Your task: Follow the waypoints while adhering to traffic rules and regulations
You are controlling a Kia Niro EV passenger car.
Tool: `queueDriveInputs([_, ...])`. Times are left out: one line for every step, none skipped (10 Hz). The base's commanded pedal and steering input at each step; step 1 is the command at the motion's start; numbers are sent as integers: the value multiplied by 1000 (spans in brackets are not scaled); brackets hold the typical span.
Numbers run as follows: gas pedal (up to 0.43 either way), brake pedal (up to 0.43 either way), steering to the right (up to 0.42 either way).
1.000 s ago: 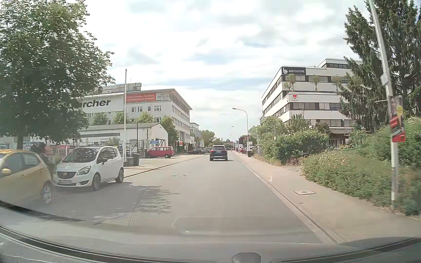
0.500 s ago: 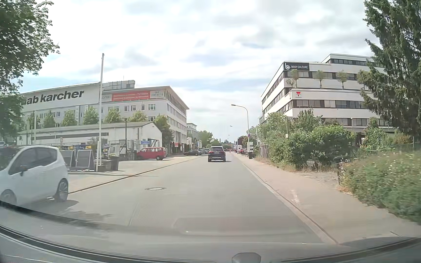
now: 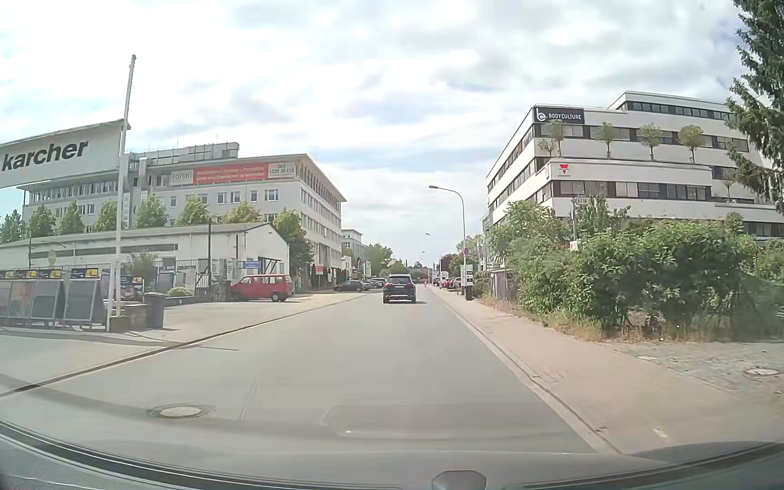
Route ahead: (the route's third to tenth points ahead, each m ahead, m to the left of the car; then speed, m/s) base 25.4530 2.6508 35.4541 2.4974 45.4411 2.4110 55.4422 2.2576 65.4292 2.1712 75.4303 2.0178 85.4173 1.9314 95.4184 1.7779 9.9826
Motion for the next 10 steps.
queueDriveInputs([0,24,5])
queueDriveInputs([0,24,5])
queueDriveInputs([0,24,5])
queueDriveInputs([0,24,4])
queueDriveInputs([0,24,4])
queueDriveInputs([0,24,3])
queueDriveInputs([0,24,3])
queueDriveInputs([0,24,3])
queueDriveInputs([0,24,3])
queueDriveInputs([0,18,3])
